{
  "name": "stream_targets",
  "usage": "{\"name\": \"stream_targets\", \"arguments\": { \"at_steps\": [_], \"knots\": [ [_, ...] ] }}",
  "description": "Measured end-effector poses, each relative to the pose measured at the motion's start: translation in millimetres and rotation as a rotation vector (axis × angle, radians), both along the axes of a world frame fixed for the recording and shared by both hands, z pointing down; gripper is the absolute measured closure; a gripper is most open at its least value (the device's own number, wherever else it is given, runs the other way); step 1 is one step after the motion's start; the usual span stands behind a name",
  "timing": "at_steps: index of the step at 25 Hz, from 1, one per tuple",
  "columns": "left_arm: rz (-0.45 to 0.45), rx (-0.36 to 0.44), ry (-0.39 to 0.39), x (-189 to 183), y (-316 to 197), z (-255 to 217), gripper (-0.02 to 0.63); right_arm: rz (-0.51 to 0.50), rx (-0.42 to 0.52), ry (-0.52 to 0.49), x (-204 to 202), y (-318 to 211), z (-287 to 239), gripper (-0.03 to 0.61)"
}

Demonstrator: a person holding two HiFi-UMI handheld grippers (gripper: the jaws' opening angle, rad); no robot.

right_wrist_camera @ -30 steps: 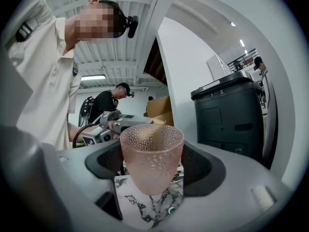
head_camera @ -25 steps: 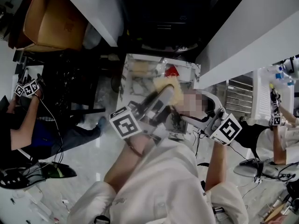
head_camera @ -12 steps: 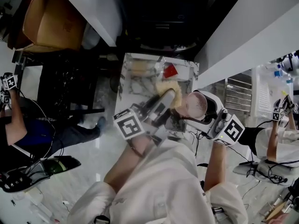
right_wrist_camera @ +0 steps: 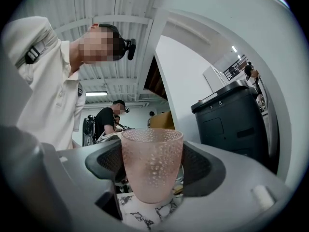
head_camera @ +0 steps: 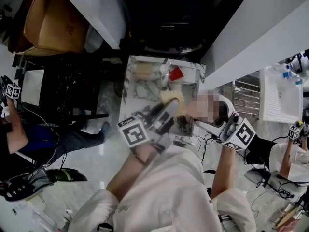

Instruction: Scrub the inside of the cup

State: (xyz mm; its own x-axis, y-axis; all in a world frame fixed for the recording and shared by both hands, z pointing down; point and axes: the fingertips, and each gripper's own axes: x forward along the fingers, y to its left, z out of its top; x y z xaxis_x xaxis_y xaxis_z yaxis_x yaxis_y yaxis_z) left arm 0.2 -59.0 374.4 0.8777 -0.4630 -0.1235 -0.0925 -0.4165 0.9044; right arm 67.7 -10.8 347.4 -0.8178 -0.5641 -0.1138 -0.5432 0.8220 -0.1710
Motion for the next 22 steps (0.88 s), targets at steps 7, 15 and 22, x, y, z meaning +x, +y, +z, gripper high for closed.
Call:
{"name": "stream_targets", "arguments": {
  "at_steps": [7, 15, 22],
  "knots": [
    [0.050, 0.041, 0.075, 5, 11, -34, 0.591, 0.018, -0.039, -0.001, 5, -10, 16, 0.212],
    [0.093, 0.084, 0.131, 18, 17, -60, 0.591, -0.029, -0.031, 0.021, -6, -5, 16, 0.210],
    [0.089, 0.057, 0.156, 24, 16, -53, 0.591, -0.038, -0.005, -0.026, -4, -3, 3, 0.210]
  ]
}}
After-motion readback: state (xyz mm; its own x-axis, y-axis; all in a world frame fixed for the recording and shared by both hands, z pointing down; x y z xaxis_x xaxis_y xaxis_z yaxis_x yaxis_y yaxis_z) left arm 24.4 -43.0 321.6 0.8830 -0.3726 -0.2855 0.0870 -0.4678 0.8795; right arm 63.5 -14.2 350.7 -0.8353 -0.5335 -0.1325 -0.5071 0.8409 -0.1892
